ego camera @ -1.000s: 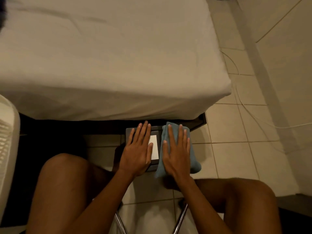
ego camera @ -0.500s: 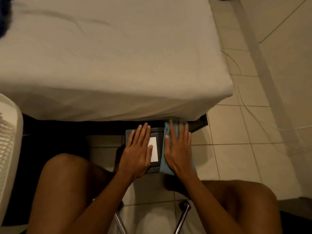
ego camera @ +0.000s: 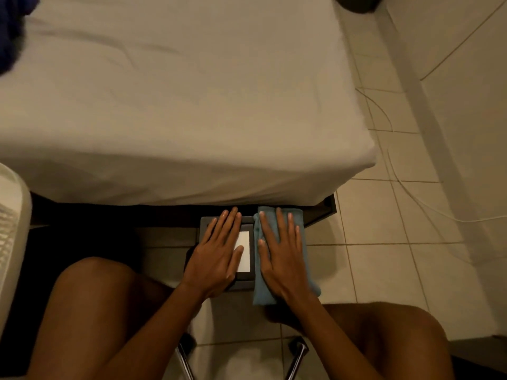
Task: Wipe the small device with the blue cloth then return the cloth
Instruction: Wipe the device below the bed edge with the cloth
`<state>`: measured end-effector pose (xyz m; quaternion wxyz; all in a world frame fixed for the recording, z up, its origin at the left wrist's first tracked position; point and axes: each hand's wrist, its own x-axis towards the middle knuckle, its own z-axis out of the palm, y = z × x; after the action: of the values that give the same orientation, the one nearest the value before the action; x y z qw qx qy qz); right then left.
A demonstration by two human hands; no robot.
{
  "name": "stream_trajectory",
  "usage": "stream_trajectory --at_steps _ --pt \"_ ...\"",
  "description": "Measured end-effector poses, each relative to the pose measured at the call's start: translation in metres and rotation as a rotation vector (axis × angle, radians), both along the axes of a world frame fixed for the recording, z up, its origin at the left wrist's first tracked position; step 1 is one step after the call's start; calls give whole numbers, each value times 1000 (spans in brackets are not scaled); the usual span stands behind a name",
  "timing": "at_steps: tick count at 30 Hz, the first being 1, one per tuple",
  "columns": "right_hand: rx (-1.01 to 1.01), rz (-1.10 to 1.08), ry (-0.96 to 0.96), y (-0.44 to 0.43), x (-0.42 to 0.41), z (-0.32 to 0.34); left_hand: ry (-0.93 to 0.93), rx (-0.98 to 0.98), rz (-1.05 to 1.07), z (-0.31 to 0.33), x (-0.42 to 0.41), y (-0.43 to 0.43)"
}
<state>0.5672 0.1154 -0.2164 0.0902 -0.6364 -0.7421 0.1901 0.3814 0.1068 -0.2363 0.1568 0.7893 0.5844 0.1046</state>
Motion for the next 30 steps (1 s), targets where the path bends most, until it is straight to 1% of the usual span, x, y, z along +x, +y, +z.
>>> stream_trajectory --at_steps 4,8,11,15,17,19,20,22,24,28,30 --pt "-7 -41 84 -6 2 6 -34 -4 53 2 7 -6" --pt "16 -30 38 -11 -9 1 -71 -10 150 4 15 -16" --pt "32 -58 1 1 -10 -3 -58 2 157 5 14 -15" --pt "52 -81 0 -3 -13 -4 -60 3 152 5 14 -15" --pt "36 -91 64 -10 -11 -5 -63 -6 152 6 14 -17" --pt "37 -163 187 -11 -10 -7 -72 -8 152 7 14 -16" --pt "53 -208 215 -7 -11 -8 -76 -10 153 8 14 -16" --pt "101 -259 141 0 -13 -10 -77 -7 151 9 14 -16" --pt "123 -247 45 2 -17 -10 -75 3 154 8 14 -17" --pt "69 -80 13 -19 -11 -10 -79 -13 149 7 13 -18" --pt "47 -37 7 -18 -5 -10 -98 -13 163 6 15 -17"
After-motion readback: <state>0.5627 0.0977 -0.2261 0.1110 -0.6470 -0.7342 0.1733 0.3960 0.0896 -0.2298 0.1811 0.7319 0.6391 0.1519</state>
